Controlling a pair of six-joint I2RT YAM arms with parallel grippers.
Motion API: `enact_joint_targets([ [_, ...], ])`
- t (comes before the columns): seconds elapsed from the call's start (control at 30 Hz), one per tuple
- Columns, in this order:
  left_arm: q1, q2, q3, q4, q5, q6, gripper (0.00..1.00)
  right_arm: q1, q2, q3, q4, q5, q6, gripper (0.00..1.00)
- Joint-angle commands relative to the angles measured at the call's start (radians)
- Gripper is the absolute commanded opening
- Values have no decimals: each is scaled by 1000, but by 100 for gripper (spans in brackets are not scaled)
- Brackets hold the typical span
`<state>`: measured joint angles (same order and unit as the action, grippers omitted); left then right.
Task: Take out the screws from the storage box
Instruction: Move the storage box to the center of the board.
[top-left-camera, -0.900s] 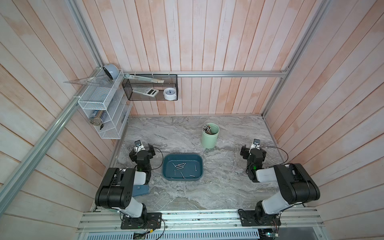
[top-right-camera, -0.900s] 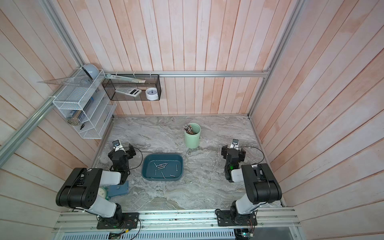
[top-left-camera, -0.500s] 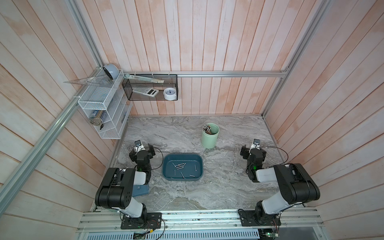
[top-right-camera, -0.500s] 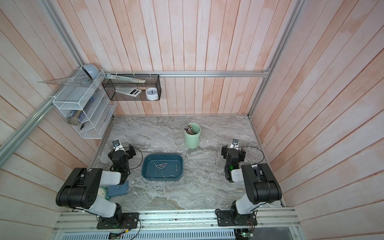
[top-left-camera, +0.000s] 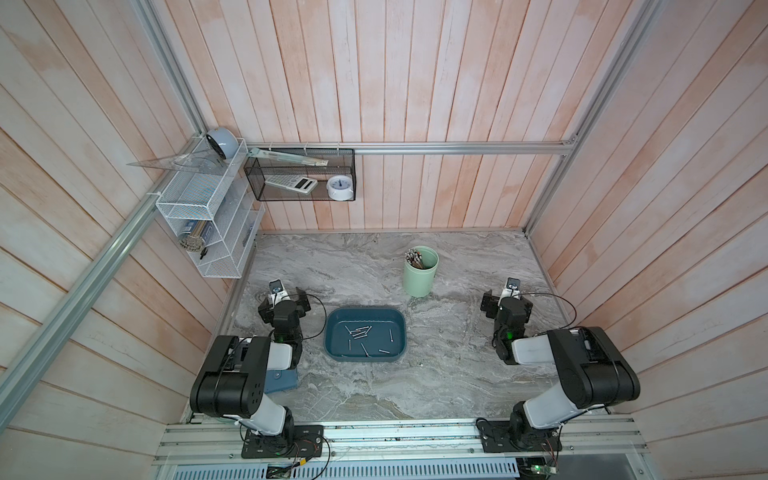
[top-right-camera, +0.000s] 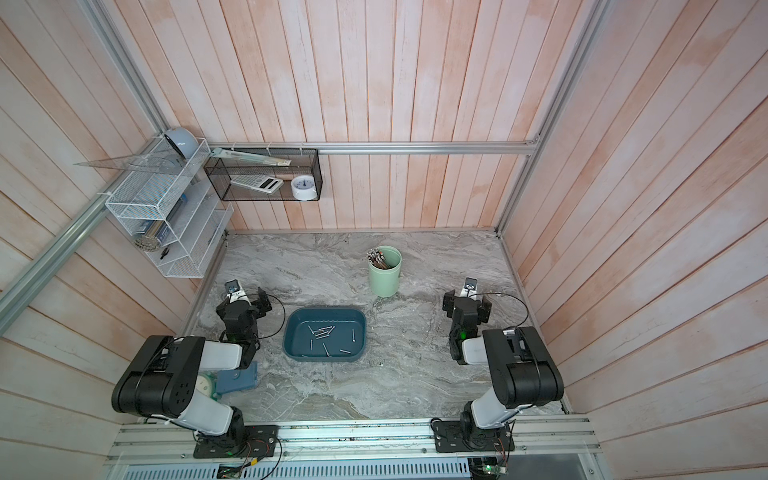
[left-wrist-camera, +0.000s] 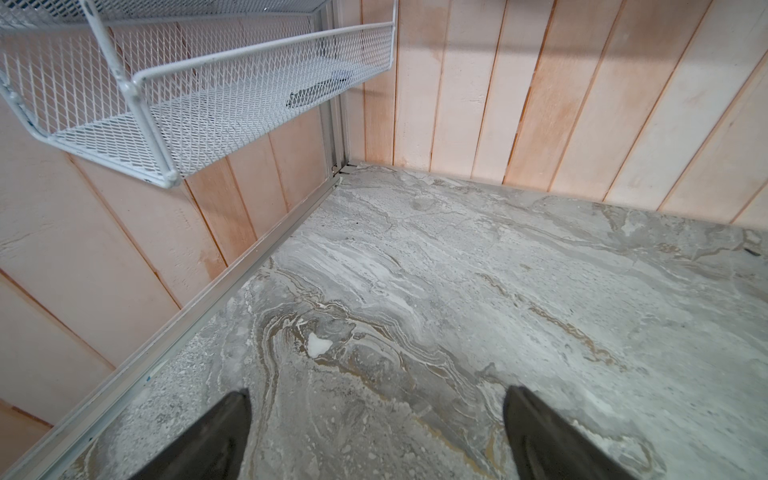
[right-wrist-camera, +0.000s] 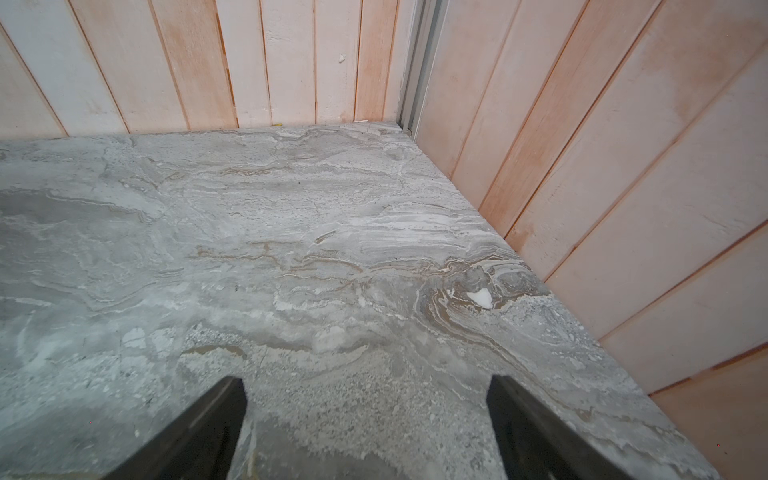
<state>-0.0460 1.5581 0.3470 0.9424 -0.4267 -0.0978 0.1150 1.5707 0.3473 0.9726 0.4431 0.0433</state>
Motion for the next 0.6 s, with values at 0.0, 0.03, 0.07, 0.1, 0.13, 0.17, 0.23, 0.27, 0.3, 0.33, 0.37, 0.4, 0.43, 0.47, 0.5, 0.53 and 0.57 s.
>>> enact_joint_targets([
  [0.0, 5, 5, 11, 21, -1, -5, 100, -6, 2, 12, 7, -6, -4, 98],
  [0.03, 5, 5, 12, 18, 0, -6, 100, -6, 1, 12, 6, -5, -5, 98],
  [0.07, 5, 6, 12, 19, -1, -6, 100, -6, 2, 12, 6, -6, -5, 98],
  [0.1, 5, 6, 11, 18, -1, -5, 100, -5, 1, 11, 8, -6, -4, 98],
  [0.13, 5, 6, 9, 21, -1, -6, 100, -6, 1, 10, 8, -6, -4, 98],
  [0.17, 5, 5, 10, 22, -1, -5, 100, -5, 0, 5, 16, -5, -6, 98],
  [0.23, 5, -2, -22, 73, -42, -19, 100, 9, -9, -23, 68, -8, -24, 98],
  [0.27, 5, -17, -60, 123, -40, -25, 100, 32, -32, -44, 95, 26, -46, 98],
  [0.3, 3, -29, -100, 203, -17, -13, 100, 45, -63, -68, 123, 44, -60, 98],
  [0.33, -6, -42, -149, 284, -9, 7, 100, 68, -101, -89, 138, 81, -80, 98],
  [0.37, -29, -77, -194, 347, -37, 24, 100, 101, -150, -105, 142, 126, -111, 98],
  [0.4, -49, -113, -221, 369, -88, 26, 100, 124, -201, -112, 129, 152, -133, 98],
  [0.43, -88, -171, -236, 347, -199, 25, 100, 141, -267, -114, 85, 168, -138, 98],
  [0.47, -130, -253, -219, 242, -337, 13, 100, 148, -341, -108, 10, 180, -118, 98],
  [0.5, -149, -329, -175, 71, -414, -32, 100, 151, -418, -97, -89, 204, -74, 98],
  [0.53, -147, -420, -96, -210, -466, -181, 100, 149, -518, -69, -247, 241, 5, 98],
  [0.57, -130, -481, 4, -510, -433, -248, 100, 141, -613, -25, -465, 273, 110, 98],
])
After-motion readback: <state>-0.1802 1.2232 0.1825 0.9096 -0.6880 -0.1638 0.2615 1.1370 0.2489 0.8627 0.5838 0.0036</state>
